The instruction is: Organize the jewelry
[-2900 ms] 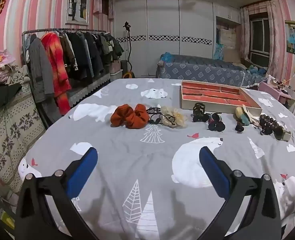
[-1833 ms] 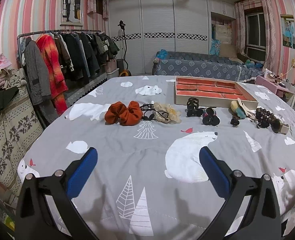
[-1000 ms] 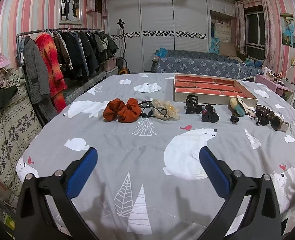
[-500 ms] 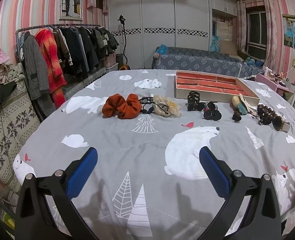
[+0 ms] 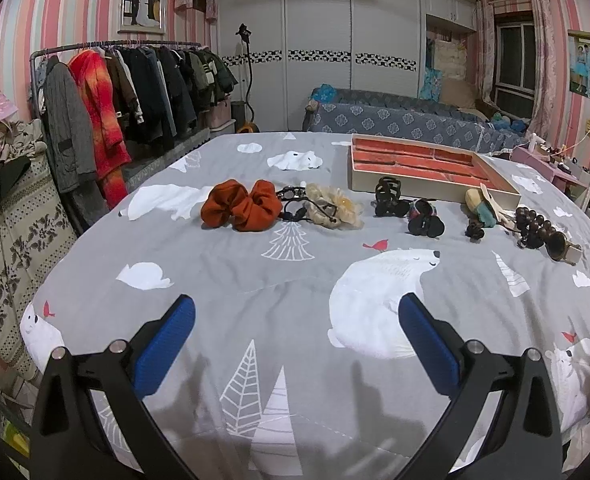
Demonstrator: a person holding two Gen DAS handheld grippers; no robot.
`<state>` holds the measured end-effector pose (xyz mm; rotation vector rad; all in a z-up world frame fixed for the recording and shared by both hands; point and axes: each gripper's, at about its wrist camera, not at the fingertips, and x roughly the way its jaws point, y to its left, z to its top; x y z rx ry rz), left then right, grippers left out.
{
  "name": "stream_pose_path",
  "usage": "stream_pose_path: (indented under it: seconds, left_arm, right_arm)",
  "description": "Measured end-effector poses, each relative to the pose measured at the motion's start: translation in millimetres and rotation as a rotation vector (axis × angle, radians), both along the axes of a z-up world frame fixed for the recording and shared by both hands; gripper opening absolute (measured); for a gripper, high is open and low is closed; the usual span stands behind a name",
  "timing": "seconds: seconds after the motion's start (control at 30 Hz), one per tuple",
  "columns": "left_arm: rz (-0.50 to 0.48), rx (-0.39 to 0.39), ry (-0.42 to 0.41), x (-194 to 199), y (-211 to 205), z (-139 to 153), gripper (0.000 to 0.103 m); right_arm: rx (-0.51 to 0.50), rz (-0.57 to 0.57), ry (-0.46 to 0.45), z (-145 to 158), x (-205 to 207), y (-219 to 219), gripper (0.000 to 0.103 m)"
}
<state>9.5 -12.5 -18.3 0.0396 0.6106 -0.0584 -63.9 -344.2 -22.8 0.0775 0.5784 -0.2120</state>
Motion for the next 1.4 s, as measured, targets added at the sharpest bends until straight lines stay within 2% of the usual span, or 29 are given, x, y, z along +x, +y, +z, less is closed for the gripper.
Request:
stream_pose_path:
  seconds: [0.5, 0.73, 1.0, 1.4]
  left_arm:
    - [-0.006, -0.001, 0.003, 1, -3, -1, 0.099]
    - [-0.039, 0.005, -0.004, 5, -17, 0, 0.099]
    - [-0.053, -0.002, 0.052, 15, -29, -7, 0.099]
    - [-0.065, 0.030, 0.032, 18, -49, -6, 0.099]
  right_arm:
    - [-0.002, -0.010, 0.008, -3, 3, -4, 0.099]
    - [0.001, -0.006, 0.019, -7, 9, -11, 0.099]
    - [-0.004, 0.004, 0.046, -8, 17, -10, 0.098]
    - [-0.018, 0.025, 0.034, 1, 21, -12, 0.099]
